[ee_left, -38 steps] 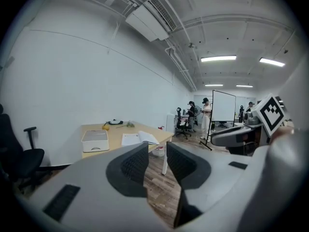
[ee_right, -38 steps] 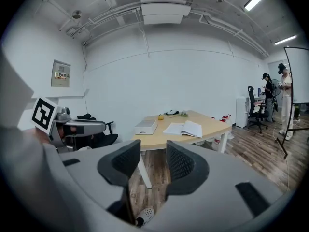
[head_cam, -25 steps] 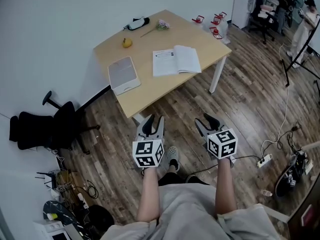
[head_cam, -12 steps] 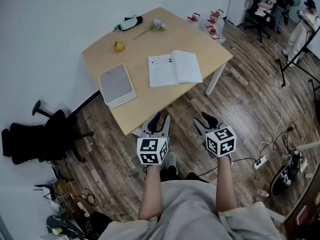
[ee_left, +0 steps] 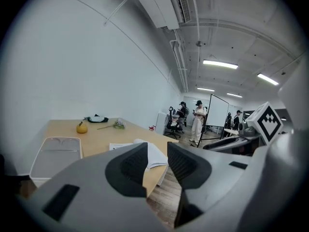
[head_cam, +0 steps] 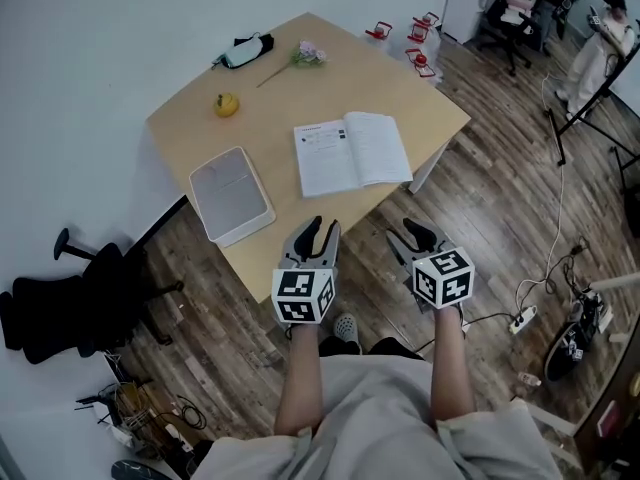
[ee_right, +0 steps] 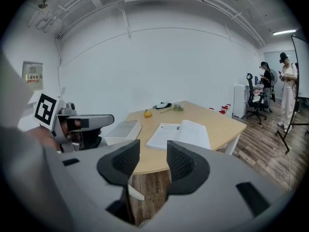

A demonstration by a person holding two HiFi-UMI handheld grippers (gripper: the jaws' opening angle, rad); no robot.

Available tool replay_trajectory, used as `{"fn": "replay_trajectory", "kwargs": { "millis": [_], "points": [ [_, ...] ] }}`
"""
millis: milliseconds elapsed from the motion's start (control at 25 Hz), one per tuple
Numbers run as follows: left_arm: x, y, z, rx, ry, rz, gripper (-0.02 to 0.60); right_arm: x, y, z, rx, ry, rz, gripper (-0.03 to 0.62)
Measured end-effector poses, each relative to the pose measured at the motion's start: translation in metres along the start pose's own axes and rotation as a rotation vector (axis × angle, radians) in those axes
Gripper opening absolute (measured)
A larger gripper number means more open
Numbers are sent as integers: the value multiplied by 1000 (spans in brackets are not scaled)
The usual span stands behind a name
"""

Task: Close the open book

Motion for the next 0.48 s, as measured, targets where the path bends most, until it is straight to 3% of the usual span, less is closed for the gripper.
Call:
{"fn": "replay_trajectory", "kwargs": {
  "millis": [480],
  "points": [
    [-5,52,-32,-53,15,32,132,-2,-1,-45,-54,38,-52,183]
  ]
}}
Point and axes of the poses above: the fingertips, and each gripper's own axes: z backward along the fingers, y to its left, x out of its top, the point moved 8 cm from there along z, backward along the fingers, and after that the axes turned 1 degree about -z, right-handed, at the moved point
